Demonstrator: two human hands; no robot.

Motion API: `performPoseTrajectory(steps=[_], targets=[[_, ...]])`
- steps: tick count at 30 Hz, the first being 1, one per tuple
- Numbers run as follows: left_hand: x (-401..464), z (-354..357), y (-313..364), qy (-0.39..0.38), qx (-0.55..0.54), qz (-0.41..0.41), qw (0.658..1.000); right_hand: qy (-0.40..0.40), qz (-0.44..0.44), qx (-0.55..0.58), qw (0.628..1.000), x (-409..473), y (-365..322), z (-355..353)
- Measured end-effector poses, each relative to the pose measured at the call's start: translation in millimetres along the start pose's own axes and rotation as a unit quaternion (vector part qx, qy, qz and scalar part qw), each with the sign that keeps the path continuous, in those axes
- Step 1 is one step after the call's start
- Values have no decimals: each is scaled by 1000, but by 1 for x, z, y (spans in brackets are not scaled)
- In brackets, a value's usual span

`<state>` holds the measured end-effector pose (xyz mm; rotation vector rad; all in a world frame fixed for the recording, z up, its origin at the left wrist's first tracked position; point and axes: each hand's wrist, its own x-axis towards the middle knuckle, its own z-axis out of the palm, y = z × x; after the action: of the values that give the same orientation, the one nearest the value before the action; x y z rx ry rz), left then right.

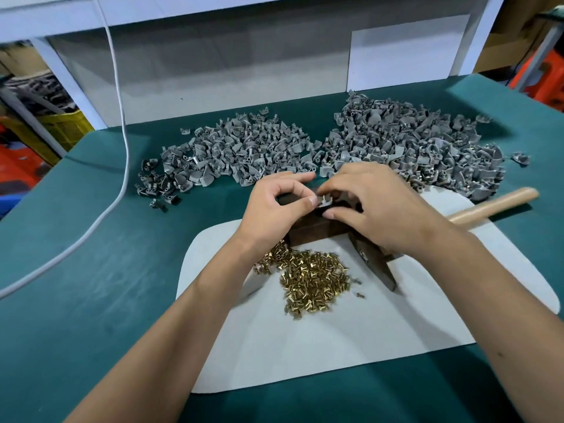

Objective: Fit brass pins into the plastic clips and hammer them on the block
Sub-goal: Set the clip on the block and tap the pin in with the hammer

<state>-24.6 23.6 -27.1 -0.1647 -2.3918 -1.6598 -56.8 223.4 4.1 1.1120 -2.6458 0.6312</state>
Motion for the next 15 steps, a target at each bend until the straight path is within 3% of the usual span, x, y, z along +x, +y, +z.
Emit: performPoseTrajectory(steps=[5,8,15], targets=[[2,2,-4,42,1,17,999,80,4,5,997,-5,8,8],[6,-2,-14,95,31,7,995,135,51,7,990,-9,19,8],[15,-24,-25,154,140,5,978,161,177,-23,971,-18,43,7]])
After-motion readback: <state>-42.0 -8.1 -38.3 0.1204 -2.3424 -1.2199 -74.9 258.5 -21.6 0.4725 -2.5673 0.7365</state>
